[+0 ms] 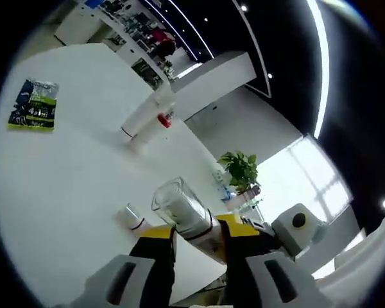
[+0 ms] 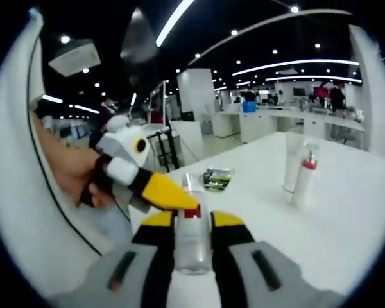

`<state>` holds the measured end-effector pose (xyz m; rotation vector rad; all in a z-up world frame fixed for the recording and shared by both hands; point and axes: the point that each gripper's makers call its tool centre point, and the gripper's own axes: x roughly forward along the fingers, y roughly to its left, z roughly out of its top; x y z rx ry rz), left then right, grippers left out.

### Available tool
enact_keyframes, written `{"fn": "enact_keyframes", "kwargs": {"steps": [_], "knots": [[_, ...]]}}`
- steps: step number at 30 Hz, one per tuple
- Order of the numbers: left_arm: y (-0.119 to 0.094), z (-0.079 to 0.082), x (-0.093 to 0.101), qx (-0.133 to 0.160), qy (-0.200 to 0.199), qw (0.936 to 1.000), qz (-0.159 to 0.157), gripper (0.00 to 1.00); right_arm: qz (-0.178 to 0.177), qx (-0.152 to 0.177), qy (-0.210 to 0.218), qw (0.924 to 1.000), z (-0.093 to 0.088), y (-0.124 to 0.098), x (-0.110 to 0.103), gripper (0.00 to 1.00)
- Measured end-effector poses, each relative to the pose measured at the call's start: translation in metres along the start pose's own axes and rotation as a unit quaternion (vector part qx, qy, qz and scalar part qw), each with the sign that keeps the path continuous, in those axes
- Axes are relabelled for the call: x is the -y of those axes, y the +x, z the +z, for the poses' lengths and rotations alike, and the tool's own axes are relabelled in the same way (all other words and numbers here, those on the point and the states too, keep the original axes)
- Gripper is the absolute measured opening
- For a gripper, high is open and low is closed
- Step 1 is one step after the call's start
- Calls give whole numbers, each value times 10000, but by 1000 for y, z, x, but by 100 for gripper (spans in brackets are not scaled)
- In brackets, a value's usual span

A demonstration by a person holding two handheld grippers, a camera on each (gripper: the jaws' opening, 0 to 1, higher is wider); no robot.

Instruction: Arrange the skincare products in the storage area until every visible bottle or jar stands upright without overlapping.

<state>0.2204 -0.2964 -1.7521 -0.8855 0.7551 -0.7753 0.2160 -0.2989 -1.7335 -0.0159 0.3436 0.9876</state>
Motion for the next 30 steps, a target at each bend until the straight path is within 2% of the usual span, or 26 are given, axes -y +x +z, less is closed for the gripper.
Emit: {"fn": "enact_keyframes", "kwargs": {"steps": [11,19,30], "knots": [[0,15,7,268,-47,9995,-131,31,139,87,-89,9998,15,7,-2,19],[3,18,4,319,-91,9994,-104,30,174,61,-80,9998,13,11,0,19],[6,28,7,187,11,9997,-142,23,152,-214,-136,9996,4,20,4,20]]}}
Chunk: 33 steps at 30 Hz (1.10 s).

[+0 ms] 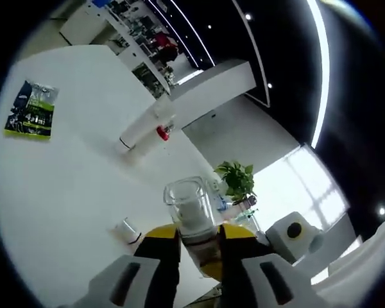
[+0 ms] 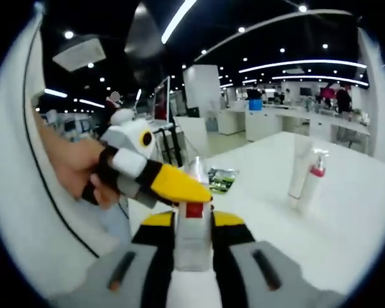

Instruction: Arrange the skincare products in the storage area until every visible bottle or jar stands upright without overlapping.

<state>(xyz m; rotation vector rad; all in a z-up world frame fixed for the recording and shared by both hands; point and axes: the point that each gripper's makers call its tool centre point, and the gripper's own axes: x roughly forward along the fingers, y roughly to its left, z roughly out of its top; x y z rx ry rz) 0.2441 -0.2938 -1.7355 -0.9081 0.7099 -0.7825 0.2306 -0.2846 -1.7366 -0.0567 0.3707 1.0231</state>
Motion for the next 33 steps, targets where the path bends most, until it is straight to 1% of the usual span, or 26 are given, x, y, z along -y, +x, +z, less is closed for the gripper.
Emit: {"fn": "enact_keyframes", "kwargs": {"steps": [4,6,7,9,10,11,12,14,15,17,18,20,21,22,23,26,27,28,29,31,33], "knots": [[-1,2,1,-32,149,9999,-39,21,54,17,77,10000,1,2,0,20],[-2,2,2,-100,317,9994,-36,21,100,1,86,9999,1,3,-1,20],[-1,1,0,-176,504,9986,8,21,161,-12,92,9998,1,4,-2,21],[-1,0,-1,-264,665,9974,40,21,223,-12,113,9997,2,4,-3,26],[-1,-1,-2,-332,811,9961,57,21,239,6,113,9997,3,4,-4,29],[-1,-2,-5,-462,1094,9928,124,21,263,18,124,9996,3,3,-4,31],[-2,-3,-6,-562,1271,9901,173,21,313,-16,148,9994,2,3,-5,33],[-2,-4,-4,-648,1488,9866,155,20,366,-40,122,9992,0,0,-6,33],[-3,-5,-6,-800,1851,9793,198,20,425,-7,92,9991,0,-4,-7,34],[-4,-8,-7,-988,2233,9694,243,20,489,24,149,9987,0,-11,-5,35],[-4,-8,-7,-1044,2357,9659,244,20,540,67,192,9983,1,-14,-6,35],[-4,-10,-6,-1125,2523,9609,211,20,609,186,344,9974,5,-22,-4,36],[-4,-11,-5,-1159,2564,9594,197,20,623,246,408,9969,7,-26,-3,37],[-4,-12,-5,-1221,2655,9562,191,20,646,347,533,9959,11,-30,-1,37],[-4,-15,-6,-1334,2823,9499,175,20,652,408,604,9952,13,-32,1,37],[-2,-23,-1,-1513,3046,9404,30,20,637,516,761,9937,20,-38,9,36],[-2,-26,-1,-1611,3181,9343,-14,20,663,560,810,9929,22,-38,9,35],[-1,-29,1,-1704,3240,9306,-66,20,690,582,822,9925,24,-38,9,35],[0,-33,2,-1804,3371,9239,-134,20,708,593,832,9922,25,-38,9,35],[1,-38,5,-1902,3498,9170,-229,20,739,599,838,9919,27,-36,8,34],[2,-42,10,-1980,3609,9106,-354,20,886,661,866,9901,32,-35,2,33]]}}
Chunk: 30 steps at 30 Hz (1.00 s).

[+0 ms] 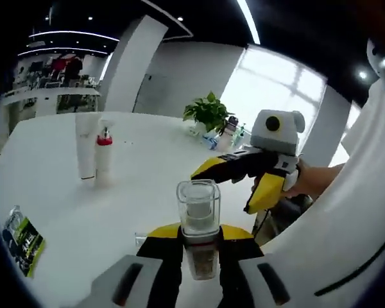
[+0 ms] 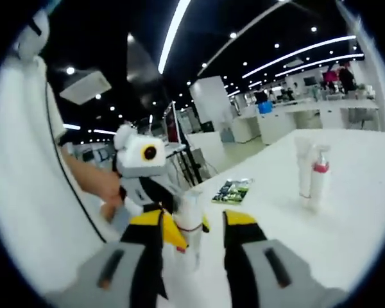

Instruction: Arrange the skincare products in the storage area until every visible bottle or jar stands upright without overlapping.

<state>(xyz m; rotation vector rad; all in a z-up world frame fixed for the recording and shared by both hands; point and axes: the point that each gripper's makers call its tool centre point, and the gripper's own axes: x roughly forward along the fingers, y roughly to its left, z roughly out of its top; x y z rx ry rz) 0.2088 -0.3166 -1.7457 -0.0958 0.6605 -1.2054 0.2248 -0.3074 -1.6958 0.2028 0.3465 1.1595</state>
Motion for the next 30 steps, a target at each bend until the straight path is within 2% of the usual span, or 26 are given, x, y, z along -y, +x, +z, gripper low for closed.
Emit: {"fn": "enact_keyframes", "kwargs": {"steps": [6,14,15,16,23,27,30], "knots": [[4,-1,10,-178,473,9985,-223,20,271,-229,-52,9994,-7,6,-10,29],[5,-6,13,-357,879,9949,-334,20,365,-525,-259,9976,-18,9,-15,25],[5,-7,14,-384,947,9942,-328,20,370,-532,-256,9976,-18,10,-15,20],[6,-9,15,-423,980,9936,-363,20,329,-591,-286,9973,-20,10,-14,20],[4,-7,5,-344,981,9944,-168,21,72,-578,-427,9974,-19,15,-10,19],[3,-3,-3,-178,615,9979,32,22,-106,-529,-420,9977,-15,20,-4,18],[-1,-4,-10,-131,488,9985,218,23,-202,-442,-380,9981,-10,23,1,18]]}}
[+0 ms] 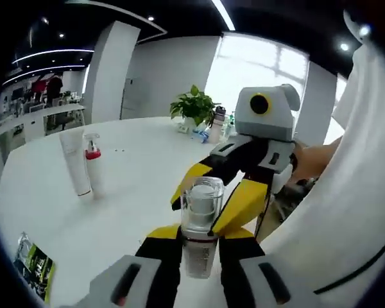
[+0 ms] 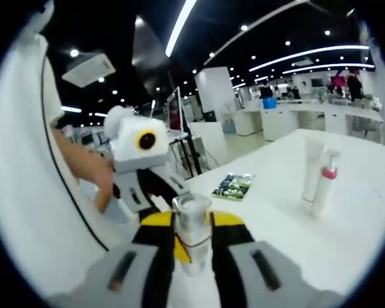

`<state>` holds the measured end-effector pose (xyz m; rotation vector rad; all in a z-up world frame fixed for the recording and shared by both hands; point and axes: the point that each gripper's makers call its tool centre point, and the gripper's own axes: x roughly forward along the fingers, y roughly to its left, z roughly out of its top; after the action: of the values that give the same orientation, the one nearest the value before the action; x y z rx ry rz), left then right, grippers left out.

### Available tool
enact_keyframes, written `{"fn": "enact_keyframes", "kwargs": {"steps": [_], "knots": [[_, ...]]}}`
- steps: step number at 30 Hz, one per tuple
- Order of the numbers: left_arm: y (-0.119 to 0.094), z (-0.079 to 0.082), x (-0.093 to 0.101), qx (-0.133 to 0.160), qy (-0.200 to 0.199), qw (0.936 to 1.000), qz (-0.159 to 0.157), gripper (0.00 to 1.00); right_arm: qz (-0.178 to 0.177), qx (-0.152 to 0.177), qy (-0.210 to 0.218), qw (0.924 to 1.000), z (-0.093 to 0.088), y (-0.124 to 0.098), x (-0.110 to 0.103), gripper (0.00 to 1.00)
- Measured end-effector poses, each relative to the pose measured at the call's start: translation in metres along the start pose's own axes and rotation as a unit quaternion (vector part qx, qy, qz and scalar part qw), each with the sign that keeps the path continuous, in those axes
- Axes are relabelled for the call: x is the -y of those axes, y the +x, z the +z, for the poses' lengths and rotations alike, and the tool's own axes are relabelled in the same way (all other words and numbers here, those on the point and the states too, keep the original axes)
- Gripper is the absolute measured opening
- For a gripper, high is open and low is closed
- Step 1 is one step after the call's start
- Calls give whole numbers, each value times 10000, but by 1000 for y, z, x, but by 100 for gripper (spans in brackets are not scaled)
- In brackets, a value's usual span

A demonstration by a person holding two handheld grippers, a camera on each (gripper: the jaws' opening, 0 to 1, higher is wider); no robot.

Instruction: Arrange the skincare products in the storage area until every visible bottle or jar stands upright without overlapping.

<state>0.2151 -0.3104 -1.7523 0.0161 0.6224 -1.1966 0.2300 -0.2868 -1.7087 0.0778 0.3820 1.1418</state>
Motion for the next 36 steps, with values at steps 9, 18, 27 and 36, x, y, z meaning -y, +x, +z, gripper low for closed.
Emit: {"fn": "enact_keyframes", "kwargs": {"steps": [9,18,27,36], "knots": [[-18,-20,-25,8,-453,9961,751,40,-410,121,256,9988,9,15,42,19],[-38,-41,-26,-83,-753,9916,1045,40,-955,52,17,9954,12,36,91,19],[-56,-59,-25,-165,-1017,9859,1316,40,-1373,18,-197,9903,12,62,132,19],[-80,-64,-35,-93,-1294,9773,1673,40,-1720,140,-337,9844,14,76,173,19]]}}
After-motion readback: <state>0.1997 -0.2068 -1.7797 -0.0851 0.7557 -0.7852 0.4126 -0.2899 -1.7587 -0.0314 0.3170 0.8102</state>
